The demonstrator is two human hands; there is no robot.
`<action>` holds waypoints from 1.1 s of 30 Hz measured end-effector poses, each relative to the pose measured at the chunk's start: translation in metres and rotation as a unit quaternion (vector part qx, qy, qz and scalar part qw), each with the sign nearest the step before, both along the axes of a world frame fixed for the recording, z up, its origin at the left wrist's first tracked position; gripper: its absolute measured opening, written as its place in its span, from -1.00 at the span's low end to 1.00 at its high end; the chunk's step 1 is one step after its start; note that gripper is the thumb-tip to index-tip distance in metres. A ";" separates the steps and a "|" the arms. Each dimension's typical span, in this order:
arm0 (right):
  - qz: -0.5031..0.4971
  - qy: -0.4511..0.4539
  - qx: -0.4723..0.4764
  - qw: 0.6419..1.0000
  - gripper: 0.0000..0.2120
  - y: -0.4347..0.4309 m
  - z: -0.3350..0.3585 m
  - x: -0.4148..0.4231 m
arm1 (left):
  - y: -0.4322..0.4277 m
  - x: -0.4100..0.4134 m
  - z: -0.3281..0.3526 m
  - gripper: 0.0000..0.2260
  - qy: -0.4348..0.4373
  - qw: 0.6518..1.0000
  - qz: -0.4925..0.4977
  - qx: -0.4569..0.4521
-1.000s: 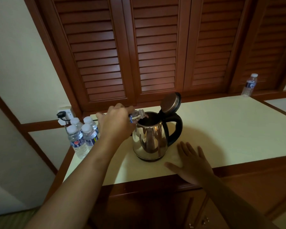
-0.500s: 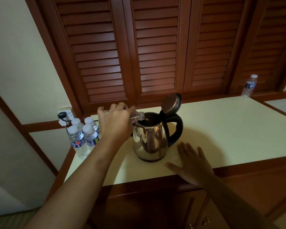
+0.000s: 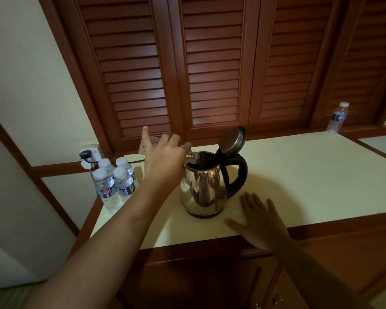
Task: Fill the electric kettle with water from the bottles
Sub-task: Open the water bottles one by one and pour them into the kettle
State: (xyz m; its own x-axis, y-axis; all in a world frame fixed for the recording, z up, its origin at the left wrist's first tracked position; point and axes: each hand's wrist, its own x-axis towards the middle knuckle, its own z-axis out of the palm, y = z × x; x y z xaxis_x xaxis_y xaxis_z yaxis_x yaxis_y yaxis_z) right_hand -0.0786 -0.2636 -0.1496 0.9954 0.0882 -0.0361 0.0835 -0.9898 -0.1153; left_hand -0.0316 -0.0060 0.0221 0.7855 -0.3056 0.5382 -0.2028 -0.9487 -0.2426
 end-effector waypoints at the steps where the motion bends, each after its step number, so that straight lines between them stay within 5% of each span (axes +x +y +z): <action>1: 0.000 -0.001 0.002 1.000 0.04 0.000 0.000 0.000 | -0.001 0.001 0.001 -0.60 0.000 1.000 -0.002 0.009; 25: 0.035 -0.052 0.064 0.996 -0.54 -0.004 0.004 -0.006 | -0.015 -0.006 0.023 -0.62 0.017 0.982 -0.050 0.184; 33: 0.050 -0.136 0.116 0.983 -0.66 -0.007 -0.002 -0.007 | -0.011 -0.009 0.032 -0.57 0.012 0.989 -0.027 0.146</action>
State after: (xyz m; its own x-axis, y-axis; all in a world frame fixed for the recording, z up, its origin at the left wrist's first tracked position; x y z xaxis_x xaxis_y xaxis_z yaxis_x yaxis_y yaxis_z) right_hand -0.0853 -0.2704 -0.1518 0.9512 0.1613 0.2629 0.2389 -0.9243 -0.2975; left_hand -0.0407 -0.0174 0.0545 0.7755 -0.4872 0.4015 -0.2608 -0.8264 -0.4990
